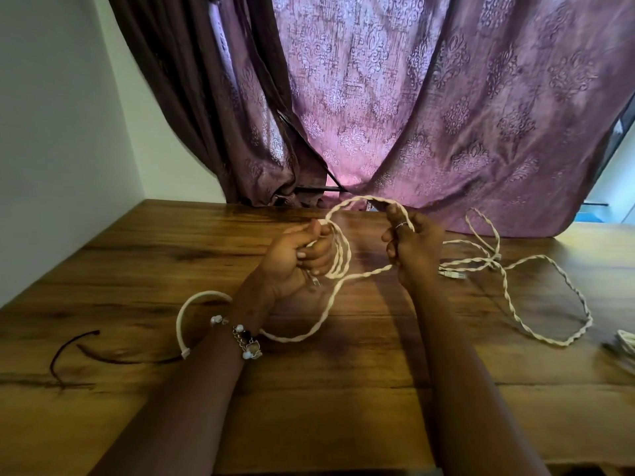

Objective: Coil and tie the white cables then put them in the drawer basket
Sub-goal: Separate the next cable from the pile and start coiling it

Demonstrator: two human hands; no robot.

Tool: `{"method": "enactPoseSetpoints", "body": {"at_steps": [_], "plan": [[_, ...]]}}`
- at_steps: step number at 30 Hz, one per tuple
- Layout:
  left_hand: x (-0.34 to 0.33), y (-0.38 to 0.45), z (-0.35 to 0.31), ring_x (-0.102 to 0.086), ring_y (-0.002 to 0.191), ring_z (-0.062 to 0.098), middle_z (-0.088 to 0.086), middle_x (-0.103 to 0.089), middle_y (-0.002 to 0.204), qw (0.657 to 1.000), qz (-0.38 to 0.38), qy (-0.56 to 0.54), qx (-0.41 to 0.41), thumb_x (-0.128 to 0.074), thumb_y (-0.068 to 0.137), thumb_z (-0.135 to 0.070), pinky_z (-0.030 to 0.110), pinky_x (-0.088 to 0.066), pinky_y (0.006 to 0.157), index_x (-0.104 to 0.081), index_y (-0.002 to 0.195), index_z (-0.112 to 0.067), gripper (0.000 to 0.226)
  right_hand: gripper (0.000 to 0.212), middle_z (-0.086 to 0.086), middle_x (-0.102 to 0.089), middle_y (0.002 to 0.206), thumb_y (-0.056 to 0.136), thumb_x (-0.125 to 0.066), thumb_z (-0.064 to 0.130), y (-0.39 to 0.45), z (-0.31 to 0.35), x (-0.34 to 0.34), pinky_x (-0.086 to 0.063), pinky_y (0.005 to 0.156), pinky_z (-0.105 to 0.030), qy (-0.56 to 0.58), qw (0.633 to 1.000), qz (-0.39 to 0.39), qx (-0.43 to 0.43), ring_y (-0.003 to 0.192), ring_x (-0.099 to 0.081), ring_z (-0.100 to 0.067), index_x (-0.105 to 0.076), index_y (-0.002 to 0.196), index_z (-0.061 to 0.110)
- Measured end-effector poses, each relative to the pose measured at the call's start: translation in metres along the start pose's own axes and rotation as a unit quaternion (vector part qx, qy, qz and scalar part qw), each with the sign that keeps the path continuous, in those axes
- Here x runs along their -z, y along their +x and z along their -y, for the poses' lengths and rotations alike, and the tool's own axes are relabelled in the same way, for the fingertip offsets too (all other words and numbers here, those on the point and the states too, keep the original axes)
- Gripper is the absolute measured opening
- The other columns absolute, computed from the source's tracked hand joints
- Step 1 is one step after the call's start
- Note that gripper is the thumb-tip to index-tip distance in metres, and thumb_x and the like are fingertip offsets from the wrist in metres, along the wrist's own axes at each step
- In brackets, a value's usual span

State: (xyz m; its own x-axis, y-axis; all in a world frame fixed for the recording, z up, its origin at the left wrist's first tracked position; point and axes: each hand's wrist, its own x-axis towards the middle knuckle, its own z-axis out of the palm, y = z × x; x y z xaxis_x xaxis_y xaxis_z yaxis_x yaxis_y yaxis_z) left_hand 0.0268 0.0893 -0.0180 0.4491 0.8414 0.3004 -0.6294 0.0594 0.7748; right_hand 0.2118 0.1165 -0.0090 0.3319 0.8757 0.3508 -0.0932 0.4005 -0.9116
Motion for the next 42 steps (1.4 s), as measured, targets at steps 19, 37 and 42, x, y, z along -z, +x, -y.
{"method": "enactPoseSetpoints", "body": {"at_steps": [19, 37, 42], "plan": [[0.016, 0.004, -0.009, -0.024, 0.031, 0.0, -0.012, -0.037, 0.04, 0.995, 0.052, -0.072, -0.044, -0.037, 0.093, -0.031, 0.018, -0.033, 0.04, -0.05, 0.082, -0.012, 0.025, 0.026, -0.026, -0.057, 0.105, 0.088, -0.046, 0.006, -0.003, -0.016, 0.005, -0.039, 0.063, -0.044, -0.537, 0.812, -0.033, 0.226, 0.091, -0.056, -0.044, -0.049, 0.113, 0.0], [0.019, 0.01, -0.014, -0.021, 0.03, 0.003, -0.007, -0.027, 0.039, 0.977, -0.17, 0.101, -0.081, -0.03, 0.104, -0.016, 0.012, -0.018, 0.04, -0.035, 0.071, -0.01, 0.033, 0.065, 0.004, -0.051, 0.089, 0.072, -0.082, 0.023, -0.032, 0.016, -0.028, -0.048, 0.065, -0.025, -0.075, 0.968, 0.036, 0.239, 0.074, -0.053, -0.001, -0.036, 0.118, 0.022], [0.03, 0.016, -0.007, -0.033, 0.031, 0.01, 0.002, -0.036, 0.048, 0.928, -0.302, 0.2, -0.086, -0.039, 0.102, -0.026, 0.013, -0.031, 0.035, -0.04, 0.074, -0.013, 0.032, 0.083, 0.004, -0.064, 0.08, 0.062, -0.087, 0.034, -0.046, 0.018, -0.044, -0.055, 0.051, -0.032, 0.127, 0.974, 0.186, 0.03, 0.067, -0.063, -0.01, -0.031, 0.122, 0.022]]}}
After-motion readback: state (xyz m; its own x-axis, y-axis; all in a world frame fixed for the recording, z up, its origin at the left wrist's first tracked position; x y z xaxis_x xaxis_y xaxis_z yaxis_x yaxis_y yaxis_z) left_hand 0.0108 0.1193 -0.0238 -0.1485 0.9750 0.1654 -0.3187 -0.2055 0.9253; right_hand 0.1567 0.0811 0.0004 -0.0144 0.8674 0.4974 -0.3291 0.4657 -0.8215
